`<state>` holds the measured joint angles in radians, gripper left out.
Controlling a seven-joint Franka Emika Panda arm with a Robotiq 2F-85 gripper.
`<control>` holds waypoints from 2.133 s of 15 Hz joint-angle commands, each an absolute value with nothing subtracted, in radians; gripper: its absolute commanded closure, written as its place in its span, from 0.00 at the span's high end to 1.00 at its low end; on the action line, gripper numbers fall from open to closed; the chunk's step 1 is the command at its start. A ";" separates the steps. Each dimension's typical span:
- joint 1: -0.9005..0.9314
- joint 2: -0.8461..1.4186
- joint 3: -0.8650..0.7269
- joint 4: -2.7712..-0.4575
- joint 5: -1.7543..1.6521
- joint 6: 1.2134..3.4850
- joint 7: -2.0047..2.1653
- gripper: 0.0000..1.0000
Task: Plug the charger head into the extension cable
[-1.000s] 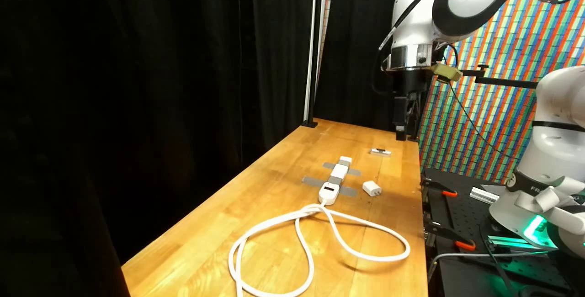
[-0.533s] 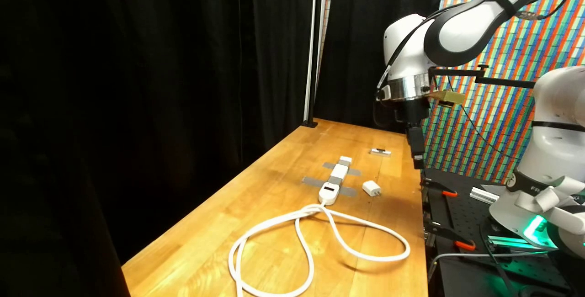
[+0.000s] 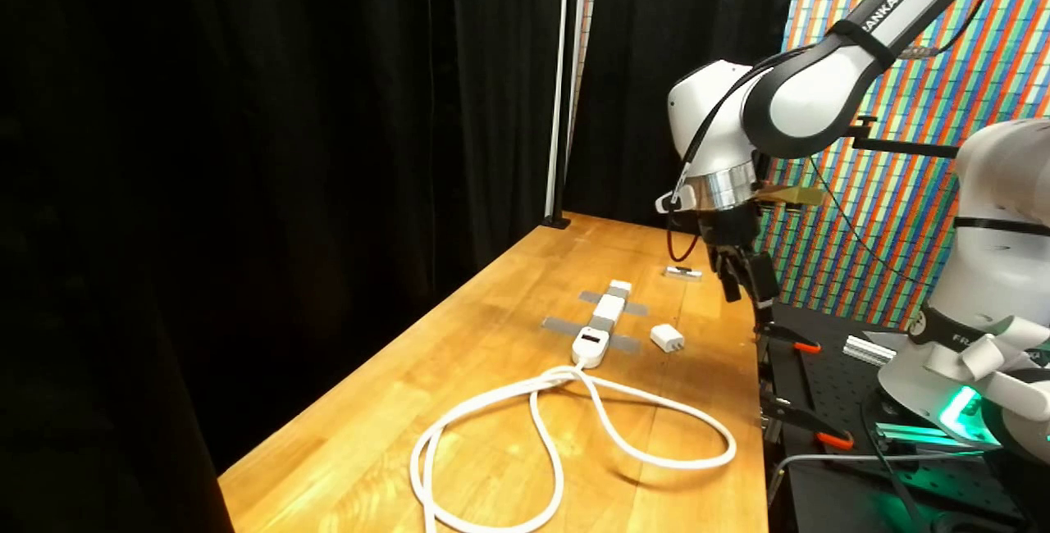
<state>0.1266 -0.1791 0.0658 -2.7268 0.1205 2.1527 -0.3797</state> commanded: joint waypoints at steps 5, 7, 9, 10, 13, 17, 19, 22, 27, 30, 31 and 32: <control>0.094 0.026 0.035 -2.573 0.012 2.166 -0.738 1.00; 0.079 0.076 0.041 -2.535 0.008 2.175 -0.855 1.00; 0.062 0.123 0.047 -2.503 0.008 2.190 -0.972 1.00; 0.052 0.144 0.048 -2.490 0.001 2.202 -1.031 1.00; 0.017 0.218 0.049 -2.437 -0.018 2.217 -1.209 1.00; -0.032 0.290 0.046 -2.393 -0.101 2.237 -1.414 1.00; -0.055 0.315 0.049 -2.382 -0.130 2.262 -1.514 1.00; -0.065 0.336 0.063 -2.393 -0.161 2.334 -1.634 1.00; -0.101 0.360 0.114 -2.434 -0.112 2.508 -1.868 1.00; -0.148 0.372 0.171 -2.447 -0.053 2.565 -2.045 1.00; -0.171 0.375 0.190 -2.443 -0.024 2.551 -2.121 1.00; -0.200 0.373 0.217 -2.444 0.006 2.536 -2.192 1.00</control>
<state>-0.1210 0.3773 0.1524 -2.4351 -0.0694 2.5299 -1.9948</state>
